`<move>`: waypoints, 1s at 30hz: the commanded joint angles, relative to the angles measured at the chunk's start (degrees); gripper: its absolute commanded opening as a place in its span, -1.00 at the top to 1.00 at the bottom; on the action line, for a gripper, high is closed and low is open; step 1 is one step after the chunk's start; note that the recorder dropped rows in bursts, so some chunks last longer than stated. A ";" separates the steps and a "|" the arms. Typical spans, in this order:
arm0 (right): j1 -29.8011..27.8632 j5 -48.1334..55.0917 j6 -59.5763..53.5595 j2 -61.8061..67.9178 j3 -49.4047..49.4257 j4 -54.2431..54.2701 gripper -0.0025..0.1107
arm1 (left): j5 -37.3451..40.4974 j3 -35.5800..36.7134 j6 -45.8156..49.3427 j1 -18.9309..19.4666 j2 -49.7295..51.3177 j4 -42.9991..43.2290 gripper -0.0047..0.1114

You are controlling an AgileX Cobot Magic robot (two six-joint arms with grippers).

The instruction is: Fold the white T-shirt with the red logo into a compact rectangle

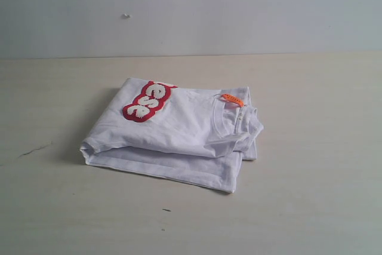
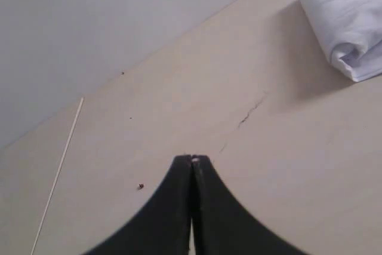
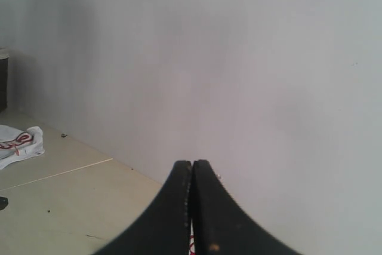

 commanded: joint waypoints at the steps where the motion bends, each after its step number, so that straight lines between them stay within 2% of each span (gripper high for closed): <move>1: -0.02 -0.09 0.06 -0.16 0.06 -0.21 0.96 | -0.99 0.14 -0.13 0.10 -0.28 -0.59 0.92; 10: -0.02 -0.09 0.06 -0.16 0.06 -0.21 0.96 | -1.98 0.14 -0.53 0.10 -0.28 -0.59 0.92; 17: -0.02 -0.09 0.06 -0.16 0.06 -0.21 0.96 | -10.72 0.14 -17.05 0.10 -0.28 -0.59 0.92; 21: -0.02 -0.09 0.06 -0.16 0.06 -0.09 0.96 | -11.80 0.14 -18.67 -0.02 -0.28 -0.59 0.92; 25: -0.02 -0.09 0.06 -0.16 0.06 -0.12 0.96 | -6.79 0.14 -25.51 0.10 -0.28 -0.59 0.92; 27: -0.02 -0.09 0.06 -0.16 0.06 -0.12 0.96 | -4.07 0.14 -29.16 -0.89 -0.28 -0.59 0.92; 30: -0.02 -0.09 0.06 -0.16 0.06 -0.12 0.96 | -4.74 0.14 -30.06 -3.36 -0.28 -0.59 0.92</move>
